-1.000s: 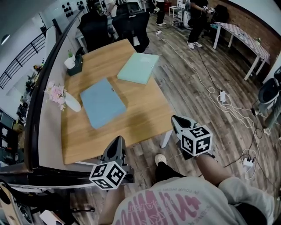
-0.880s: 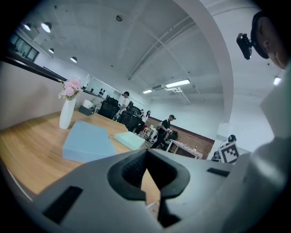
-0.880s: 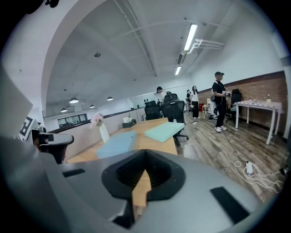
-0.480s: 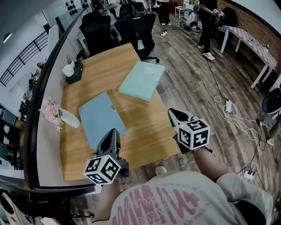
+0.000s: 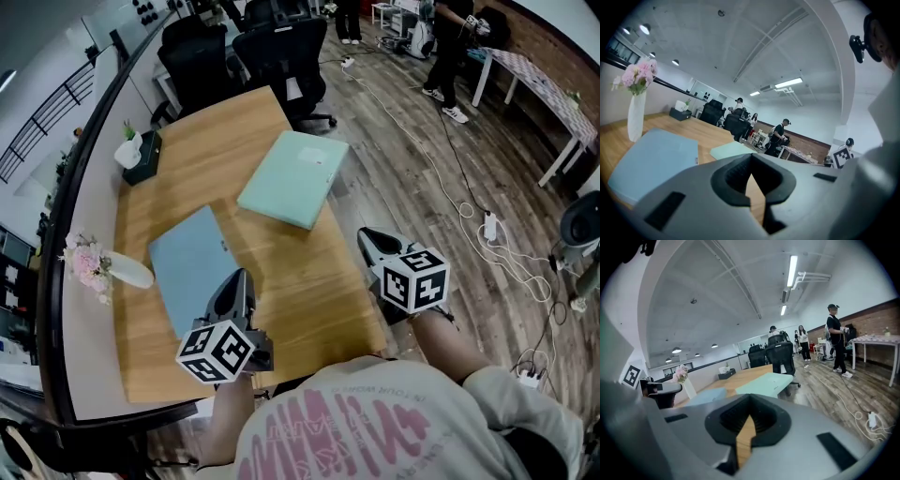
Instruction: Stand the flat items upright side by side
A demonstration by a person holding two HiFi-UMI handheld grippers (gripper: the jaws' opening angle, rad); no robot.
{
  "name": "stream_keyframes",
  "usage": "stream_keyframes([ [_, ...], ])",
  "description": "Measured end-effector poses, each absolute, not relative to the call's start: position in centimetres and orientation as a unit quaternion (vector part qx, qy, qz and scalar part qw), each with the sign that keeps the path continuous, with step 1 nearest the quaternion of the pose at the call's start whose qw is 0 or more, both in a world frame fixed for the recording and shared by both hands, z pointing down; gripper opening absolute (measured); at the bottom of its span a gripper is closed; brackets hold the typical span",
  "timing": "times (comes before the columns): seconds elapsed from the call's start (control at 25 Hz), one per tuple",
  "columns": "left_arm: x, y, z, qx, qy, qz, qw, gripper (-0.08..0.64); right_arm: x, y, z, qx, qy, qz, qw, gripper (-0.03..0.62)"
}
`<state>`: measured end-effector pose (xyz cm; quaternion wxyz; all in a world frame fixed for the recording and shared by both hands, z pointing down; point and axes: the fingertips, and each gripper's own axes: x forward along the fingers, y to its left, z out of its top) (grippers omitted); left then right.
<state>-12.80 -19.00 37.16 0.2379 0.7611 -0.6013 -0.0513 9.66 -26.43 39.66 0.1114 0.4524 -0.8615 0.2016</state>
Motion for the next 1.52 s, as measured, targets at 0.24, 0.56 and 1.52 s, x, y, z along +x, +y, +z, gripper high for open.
stream_keyframes([
  [0.24, -13.4, -20.5, 39.7, 0.753, -0.604, 0.003, 0.262, 0.003, 9.9, -26.8, 44.0, 0.442, -0.847, 0.268, 0.130, 0.000],
  [0.56, -16.6, -24.7, 39.3, 0.754, -0.610, 0.036, 0.240, 0.003, 9.1, -29.3, 46.0, 0.442, -0.832, 0.312, 0.122, 0.000],
  [1.52, -19.8, -47.5, 46.8, 0.797, -0.528, 0.162, 0.245, 0.139, 5.2, -41.1, 52.6, 0.423, -0.802, 0.407, 0.111, 0.200],
])
